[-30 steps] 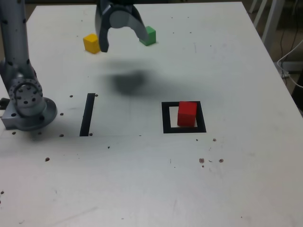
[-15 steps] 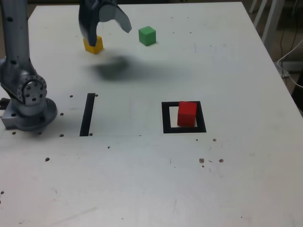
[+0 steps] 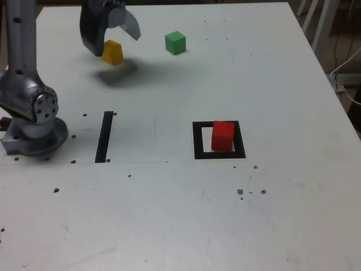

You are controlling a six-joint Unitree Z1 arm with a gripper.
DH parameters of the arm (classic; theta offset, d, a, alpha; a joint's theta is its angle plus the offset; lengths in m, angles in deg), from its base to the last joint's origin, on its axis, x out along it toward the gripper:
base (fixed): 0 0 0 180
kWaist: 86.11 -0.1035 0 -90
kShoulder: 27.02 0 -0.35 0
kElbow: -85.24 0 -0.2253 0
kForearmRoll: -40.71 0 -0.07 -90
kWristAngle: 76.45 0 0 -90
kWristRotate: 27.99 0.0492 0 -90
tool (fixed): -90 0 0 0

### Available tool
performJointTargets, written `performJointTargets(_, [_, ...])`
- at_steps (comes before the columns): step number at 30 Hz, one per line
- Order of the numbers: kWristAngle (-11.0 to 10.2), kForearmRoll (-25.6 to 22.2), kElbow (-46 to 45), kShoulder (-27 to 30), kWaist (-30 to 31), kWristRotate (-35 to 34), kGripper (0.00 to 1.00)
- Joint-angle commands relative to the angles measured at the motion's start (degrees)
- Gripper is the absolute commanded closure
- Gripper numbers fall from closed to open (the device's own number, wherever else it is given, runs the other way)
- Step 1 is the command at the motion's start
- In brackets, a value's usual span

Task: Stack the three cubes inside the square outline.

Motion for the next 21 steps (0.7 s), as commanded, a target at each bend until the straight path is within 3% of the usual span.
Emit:
performJointTargets(1, [-0.2, 0.4, 0.0, -1.3, -1.2, 0.3, 0.01])
performJointTargets(12, [-0.1, 2.3, 2.7, -6.2, -5.6, 2.6, 0.01])
performJointTargets(21, [1.0, 0.3, 6.5, -8.5, -7.4, 4.7, 0.03])
